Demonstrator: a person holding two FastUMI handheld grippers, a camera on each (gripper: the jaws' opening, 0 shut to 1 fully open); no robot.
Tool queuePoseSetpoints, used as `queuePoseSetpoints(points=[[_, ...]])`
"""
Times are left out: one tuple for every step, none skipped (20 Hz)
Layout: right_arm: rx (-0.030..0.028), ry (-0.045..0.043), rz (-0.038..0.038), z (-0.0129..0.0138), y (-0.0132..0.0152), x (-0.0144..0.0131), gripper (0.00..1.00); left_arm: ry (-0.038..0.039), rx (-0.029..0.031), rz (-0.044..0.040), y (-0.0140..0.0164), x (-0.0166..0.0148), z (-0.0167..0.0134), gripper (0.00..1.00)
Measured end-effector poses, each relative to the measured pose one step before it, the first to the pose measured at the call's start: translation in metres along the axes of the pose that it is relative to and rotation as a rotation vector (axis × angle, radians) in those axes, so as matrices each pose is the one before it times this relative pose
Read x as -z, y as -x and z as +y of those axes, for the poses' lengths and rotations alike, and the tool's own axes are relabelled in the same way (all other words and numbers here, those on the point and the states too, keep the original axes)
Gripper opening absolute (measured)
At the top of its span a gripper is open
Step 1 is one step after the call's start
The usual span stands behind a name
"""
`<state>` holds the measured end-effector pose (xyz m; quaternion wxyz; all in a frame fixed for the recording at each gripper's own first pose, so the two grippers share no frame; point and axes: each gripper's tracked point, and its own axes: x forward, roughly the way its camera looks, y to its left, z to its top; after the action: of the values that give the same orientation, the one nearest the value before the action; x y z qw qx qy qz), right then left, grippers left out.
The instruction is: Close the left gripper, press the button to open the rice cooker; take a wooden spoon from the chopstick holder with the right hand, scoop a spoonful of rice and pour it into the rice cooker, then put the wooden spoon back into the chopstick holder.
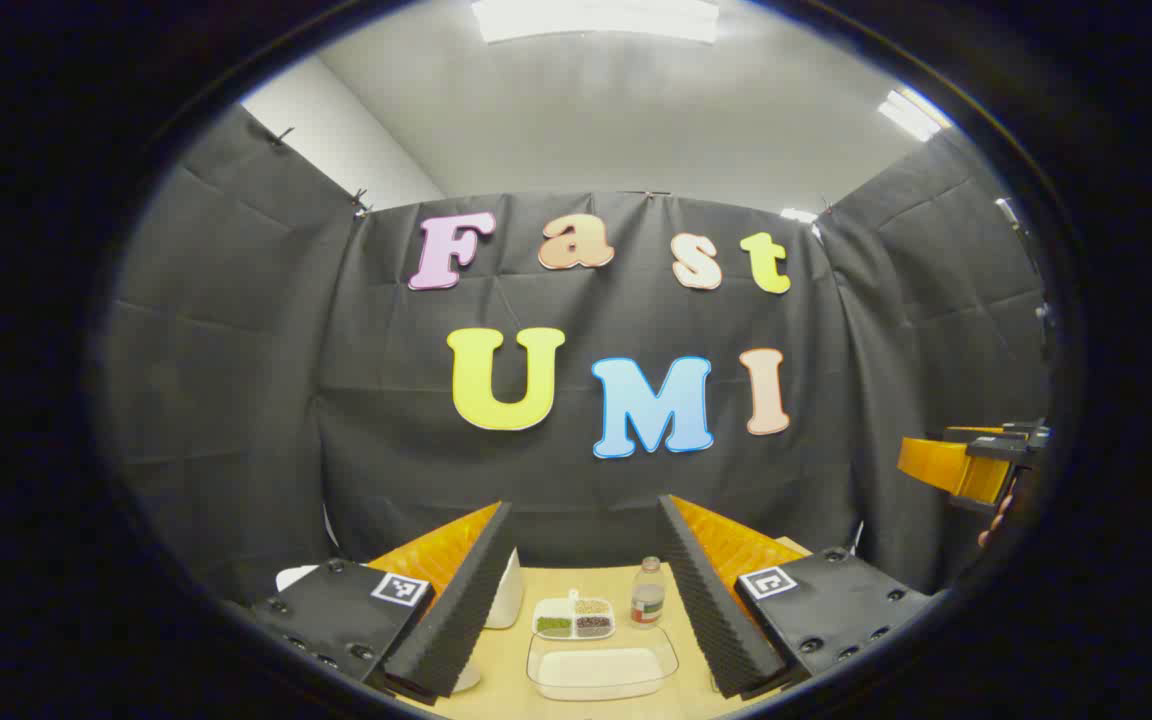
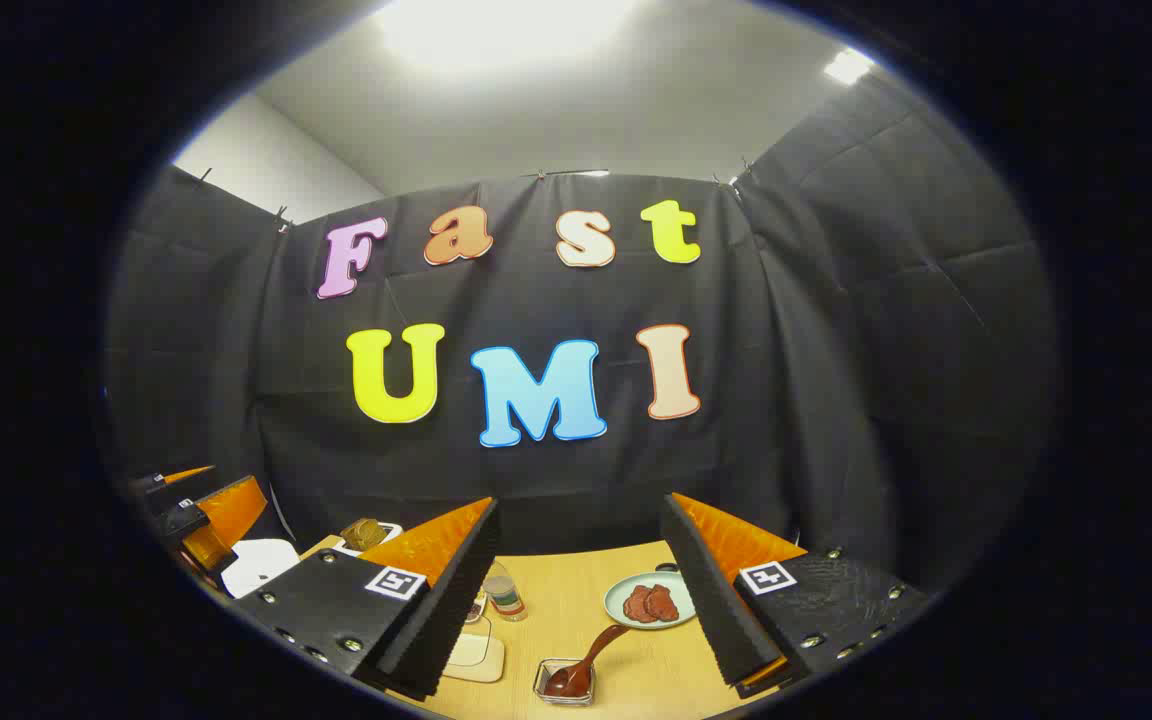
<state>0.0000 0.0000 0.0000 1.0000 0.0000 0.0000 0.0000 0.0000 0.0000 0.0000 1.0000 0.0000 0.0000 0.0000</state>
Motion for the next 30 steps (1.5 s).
queuePoseSetpoints(points=[[-0.00292,0.00536,0.00481,0.00211,0.00263,0.00194,0.94,0.00217,-0.0077,-0.00204,0.00118,-0.00051,0.00185,0.97],[-0.00489,-0.0015,-0.00693,0.00121,0.00272,-0.00297,0.98,0.00442,-0.00402,-0.00103,0.00094,-0.00176,0.00035,0.97],[-0.00113,-0.00348,-0.00968,0.00077,0.00172,-0.00464,0.98,0.00317,-0.00608,0.00144,0.0004,-0.00029,0.0,0.97],[0.00004,0.00037,-0.0008,-0.00038,0.00046,-0.00129,0.98,0.00248,-0.00991,-0.00031,0.00066,-0.00201,0.00174,0.97],[-0.00289,0.00204,0.00123,0.00004,0.0005,0.0016,0.98,0.00222,-0.00284,0.00351,0.00097,0.00121,0.00088,0.97],[-0.00129,0.00226,0.00137,0.00036,-0.00049,-0.00072,0.94,-0.00023,-0.00058,0.00529,0.00027,-0.0005,-0.00026,0.97],[-0.00513,0.00147,0.00101,0.00053,-0.00041,0.00132,0.94,-0.00487,-0.00057,0.00496,-0.0004,-0.00008,0.0008,0.97],[-0.00295,0.00104,0.00448,0.00081,-0.00178,0.00111,0.94,-0.00606,-0.00228,0.00172,0.00069,-0.001,0.00109,0.97],[-0.00293,0.00086,0.00347,0.00167,-0.00084,0.00073,0.94,-0.00529,-0.00593,0.00126,0.00074,0.00016,0.00174,0.97],[-0.00319,0.00007,0.00128,0.00113,-0.0007,-0.00009,0.94,-0.00196,-0.00049,0.00031,-0.00036,-0.00197,0.00078,0.97],[-0.00155,-0.00049,-0.00008,0.0012,-0.00123,0.00094,0.98,-0.00196,-0.00016,0.00223,0.00048,-0.00075,0.00003,0.97],[-0.00435,-0.0015,-0.0006,0.00199,-0.00107,-0.00111,0.98,-0.00414,-0.00061,0.00439,0.00033,-0.00068,0.00063,1.0],[-0.00685,0.00026,0.00212,0.00286,-0.00175,0.00062,0.94,-0.00323,-0.00297,0.00383,-0.00066,-0.00049,0.00092,1.0],[-0.00766,0.00148,0.00246,0.00297,-0.00227,0.00023,0.94,-0.00132,-0.00174,-0.00018,-0.00082,-0.00192,0.00142,0.97],[-0.00851,0.00186,0.00092,0.00317,-0.0012,0.00033,0.94,0.00014,-0.00318,-0.00051,-0.00087,0.00043,0.00111,1.0],[-0.00796,0.00258,0.00142,0.00261,-0.00162,-0.00003,0.94,0.00154,-0.00307,-0.00158,-0.00053,-0.0016,0.00173,1.0],[-0.00665,0.00196,0.00167,0.00237,-0.00207,0.00038,0.98,0.00324,-0.00203,0.00139,0.00114,0.00126,0.00253,1.0],[-0.0079,0.00116,-0.00002,0.00274,-0.0015,-0.00018,0.98,0.00884,0.00438,-0.0004,-0.00128,-0.00109,0.00149,1.0],[-0.00608,0.00216,0.00044,0.00203,-0.00107,0.0008,0.98,0.01004,-0.00107,-0.00293,-0.00114,0.00058,0.00231,0.97],[-0.005,0.00351,0.0039,0.00292,-0.00176,0.0007,0.98,0.00718,-0.00302,0.00127,-0.00157,0.00035,0.0048,0.93],[-0.0053,0.00231,0.00406,0.00176,-0.00148,0.00293,0.98,0.00367,-0.00574,0.0061,-0.00043,0.00548,0.00557,0.94],[-0.00254,0.00054,0.00323,0.00206,-0.00119,0.00079,0.98,0.00096,-0.0143,0.00849,-0.00112,0.00434,0.00798,0.96],[-0.00348,-0.0008,0.0051,0.00168,-0.00088,0.00198,0.98,0.00048,-0.00674,0.01485,-0.0044,0.00788,0.00472,0.97],[-0.00258,-0.00062,0.00611,0.00153,-0.00171,0.00247,0.98,0.00394,-0.00949,0.0196,-0.00349,0.00734,0.00768,0.92],[-0.00156,0.00174,0.00616,0.0015,-0.0007,0.00305,0.98,0.00856,-0.00542,0.02463,-0.00247,0.01087,0.00923,0.84],[-0.00248,0.00411,0.00808,0.00205,-0.00054,0.00207,0.98,0.01041,-0.00808,0.02696,-0.00469,0.01014,0.00997,0.75],[-0.00057,0.00474,0.00913,0.0014,-0.00245,0.00369,0.98,0.00485,-0.00443,0.03692,-0.00153,0.01233,0.01,0.67],[-0.0016,0.00407,0.00949,0.00188,-0.00173,0.00232,0.98,0.00156,-0.01437,0.0339,-0.0045,0.01284,0.01213,0.58],[-0.00178,0.00187,0.00785,0.00204,-0.00036,0.0027,0.98,0.00327,-0.00967,0.0283,-0.00532,0.01314,0.01175,0.55],[-0.0023,0.00086,0.00772,0.00226,-0.00182,0.00196,0.98,0.00182,-0.01738,0.02875,-0.00541,0.01019,0.01173,0.39]])
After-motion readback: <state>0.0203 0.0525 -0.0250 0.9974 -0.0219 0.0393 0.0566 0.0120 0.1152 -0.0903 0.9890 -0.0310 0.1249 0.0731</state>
